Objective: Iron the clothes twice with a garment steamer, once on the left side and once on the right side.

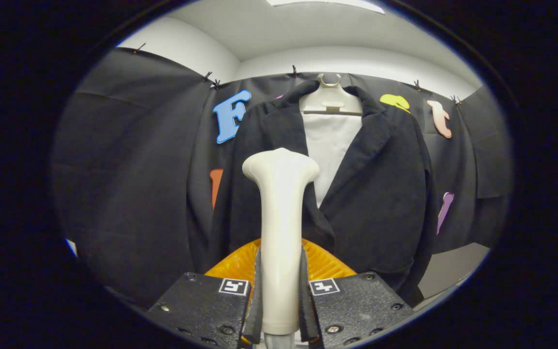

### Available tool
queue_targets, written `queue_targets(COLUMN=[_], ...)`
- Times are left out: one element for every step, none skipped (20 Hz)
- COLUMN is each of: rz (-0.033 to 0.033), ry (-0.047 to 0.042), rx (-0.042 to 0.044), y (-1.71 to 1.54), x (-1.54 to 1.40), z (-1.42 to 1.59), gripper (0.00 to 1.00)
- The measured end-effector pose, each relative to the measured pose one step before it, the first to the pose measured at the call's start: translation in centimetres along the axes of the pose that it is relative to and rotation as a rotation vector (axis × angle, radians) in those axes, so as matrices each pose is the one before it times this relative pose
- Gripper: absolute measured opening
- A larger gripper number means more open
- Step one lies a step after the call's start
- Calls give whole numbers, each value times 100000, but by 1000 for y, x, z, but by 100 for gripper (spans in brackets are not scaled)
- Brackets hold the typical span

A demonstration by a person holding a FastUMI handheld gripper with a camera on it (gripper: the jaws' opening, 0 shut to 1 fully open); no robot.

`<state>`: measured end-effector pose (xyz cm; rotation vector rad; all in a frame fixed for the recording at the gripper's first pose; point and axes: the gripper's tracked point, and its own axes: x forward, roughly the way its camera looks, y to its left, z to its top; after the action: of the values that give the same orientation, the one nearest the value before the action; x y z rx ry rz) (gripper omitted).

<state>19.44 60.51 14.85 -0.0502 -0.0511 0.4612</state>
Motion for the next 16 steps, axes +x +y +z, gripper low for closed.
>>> queue_targets(rz=[1537,310,-274,-162,150,156,269,383,77,120,234,535,528,530,405,159], ry=[1556,1086,549,587,491,701,1033,895,786,840,907,1062,1505,1621,1671,1526], rx=[466,-402,-817,-489,-77,-120,60,39,-363,-604,-466,-388,-170,-181,-372,-319], y=[509,95,-83,111,157,17,27,102,36,-20,84,177,85,-33,-30,-43], x=[-215,-315,-128,-175,-11,-35,-141,-83,-68,-226,-130,-49,115,-18,57,-34], z=[-678,-409,-247,-406,-236,-396,-409,-495,-284,-531,-423,-619,-534,-741,-651,-733], gripper=[33,33,33,33,33,33,33,33,33,33,33,33,33,33,33,33])
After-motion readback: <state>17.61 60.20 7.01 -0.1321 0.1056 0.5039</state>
